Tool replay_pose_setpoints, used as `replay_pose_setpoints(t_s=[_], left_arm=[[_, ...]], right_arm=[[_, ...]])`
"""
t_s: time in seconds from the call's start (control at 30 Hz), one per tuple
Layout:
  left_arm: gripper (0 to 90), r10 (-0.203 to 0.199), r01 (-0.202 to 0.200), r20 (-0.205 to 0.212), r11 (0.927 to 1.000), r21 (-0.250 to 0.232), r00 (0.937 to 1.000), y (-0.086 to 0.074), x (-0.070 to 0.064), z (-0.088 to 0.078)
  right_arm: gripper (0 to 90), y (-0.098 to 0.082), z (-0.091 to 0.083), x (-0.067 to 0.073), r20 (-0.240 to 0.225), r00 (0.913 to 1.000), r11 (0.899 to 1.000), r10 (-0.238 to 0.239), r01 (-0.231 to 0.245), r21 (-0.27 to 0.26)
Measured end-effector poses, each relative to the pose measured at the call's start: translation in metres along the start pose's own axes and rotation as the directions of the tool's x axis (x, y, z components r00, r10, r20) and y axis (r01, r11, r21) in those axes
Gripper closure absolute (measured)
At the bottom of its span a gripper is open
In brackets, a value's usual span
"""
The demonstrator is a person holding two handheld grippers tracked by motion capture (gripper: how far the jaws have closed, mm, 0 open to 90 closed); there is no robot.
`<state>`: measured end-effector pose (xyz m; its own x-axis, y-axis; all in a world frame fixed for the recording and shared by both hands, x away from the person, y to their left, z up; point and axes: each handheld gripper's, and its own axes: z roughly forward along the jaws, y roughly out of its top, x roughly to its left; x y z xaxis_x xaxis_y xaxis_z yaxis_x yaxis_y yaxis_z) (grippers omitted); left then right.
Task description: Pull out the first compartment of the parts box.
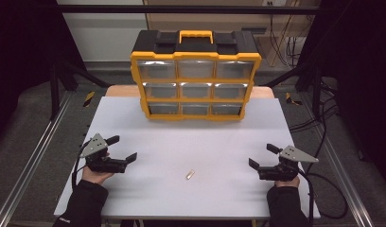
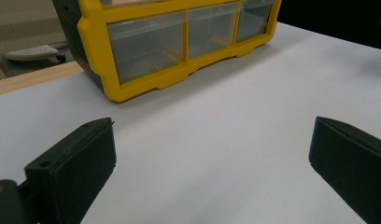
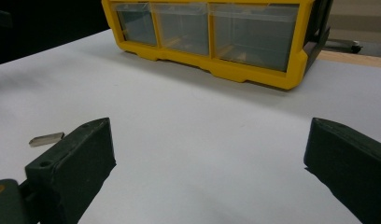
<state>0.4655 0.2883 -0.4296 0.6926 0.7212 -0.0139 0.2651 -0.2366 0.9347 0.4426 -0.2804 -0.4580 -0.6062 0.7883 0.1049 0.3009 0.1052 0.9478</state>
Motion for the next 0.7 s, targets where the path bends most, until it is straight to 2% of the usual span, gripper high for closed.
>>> replay_pose_setpoints(t_s=[0.2, 0.7], left_arm=[[0.2, 0.007, -0.007, -0.004, 0.9999, -0.007, 1.0, 0.007, 0.0, -0.001], [0.1, 0.043, -0.043, -0.005, 0.999, 0.016, 0.9991, 0.021, 0.0, 0.003]], right_arm=[[2.0, 0.0, 0.0, 0.0, 0.003, 1.0, 1.0, -0.002, 0.002, -0.001], [2.0, 0.0, 0.0, 0.0, 0.008, 0.9999, 1.0, -0.008, 0.008, 0.005]])
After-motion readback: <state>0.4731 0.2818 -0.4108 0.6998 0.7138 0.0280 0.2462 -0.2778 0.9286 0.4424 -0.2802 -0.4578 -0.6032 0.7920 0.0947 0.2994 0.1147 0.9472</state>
